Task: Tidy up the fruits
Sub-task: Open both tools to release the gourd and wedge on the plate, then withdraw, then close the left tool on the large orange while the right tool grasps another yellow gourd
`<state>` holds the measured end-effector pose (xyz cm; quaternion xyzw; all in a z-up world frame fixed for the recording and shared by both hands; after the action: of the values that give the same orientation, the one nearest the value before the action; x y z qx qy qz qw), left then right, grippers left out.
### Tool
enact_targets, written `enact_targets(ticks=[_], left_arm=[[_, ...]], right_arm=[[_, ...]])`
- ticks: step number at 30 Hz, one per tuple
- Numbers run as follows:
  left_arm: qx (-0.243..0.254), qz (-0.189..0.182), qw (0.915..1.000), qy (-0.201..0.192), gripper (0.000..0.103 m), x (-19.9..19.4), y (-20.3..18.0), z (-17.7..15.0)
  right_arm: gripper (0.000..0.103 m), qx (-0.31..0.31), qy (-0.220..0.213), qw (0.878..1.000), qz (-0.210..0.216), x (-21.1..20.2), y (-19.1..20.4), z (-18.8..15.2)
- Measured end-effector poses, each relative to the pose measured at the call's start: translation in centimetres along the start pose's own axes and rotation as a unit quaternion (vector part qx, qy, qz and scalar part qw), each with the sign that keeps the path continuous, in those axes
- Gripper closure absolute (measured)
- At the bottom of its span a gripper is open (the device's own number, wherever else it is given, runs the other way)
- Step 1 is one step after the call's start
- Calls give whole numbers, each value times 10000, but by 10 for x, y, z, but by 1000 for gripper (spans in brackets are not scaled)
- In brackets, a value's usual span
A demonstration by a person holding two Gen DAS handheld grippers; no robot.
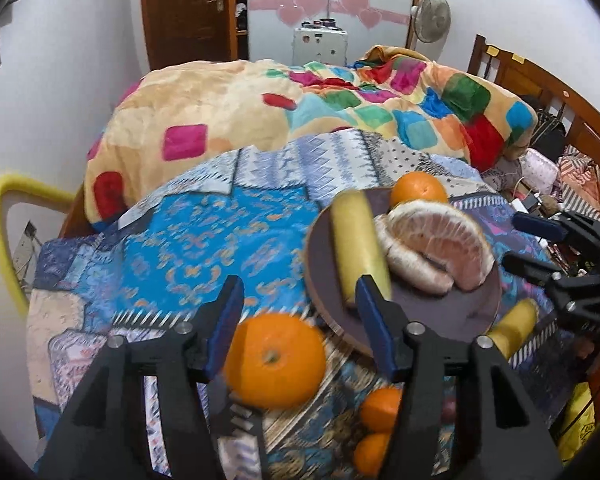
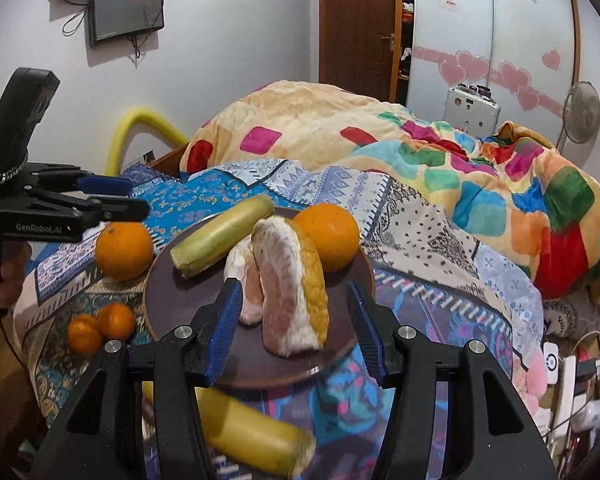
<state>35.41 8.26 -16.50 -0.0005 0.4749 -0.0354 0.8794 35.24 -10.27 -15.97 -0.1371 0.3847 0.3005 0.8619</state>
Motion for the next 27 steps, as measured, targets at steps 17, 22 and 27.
enact_targets(ticks=[17, 22, 27], left_arm=[[-172, 74, 9992, 360, 15, 32, 19, -48], [-185, -61, 9989, 428, 34, 39, 14, -44], [-221, -113, 9988, 430, 35, 33, 14, -49]], right_arm=[[34, -114, 399, 9988, 252, -2, 8, -57], [34, -220, 471, 9982, 288, -3, 12, -63], [33, -374, 591, 9965, 468, 3, 20, -66]])
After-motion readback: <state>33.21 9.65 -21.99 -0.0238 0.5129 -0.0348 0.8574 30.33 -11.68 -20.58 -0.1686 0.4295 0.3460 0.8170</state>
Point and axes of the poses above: each gripper's, at about its wrist camera, not at the fingertips, and x roughly the way its jaws point, y to its left, z to its top, the point moved 10 cm from there along x, roughly the way its jaws point, and after that the axes turned 8 degrees about y, right-handed, at the moved point
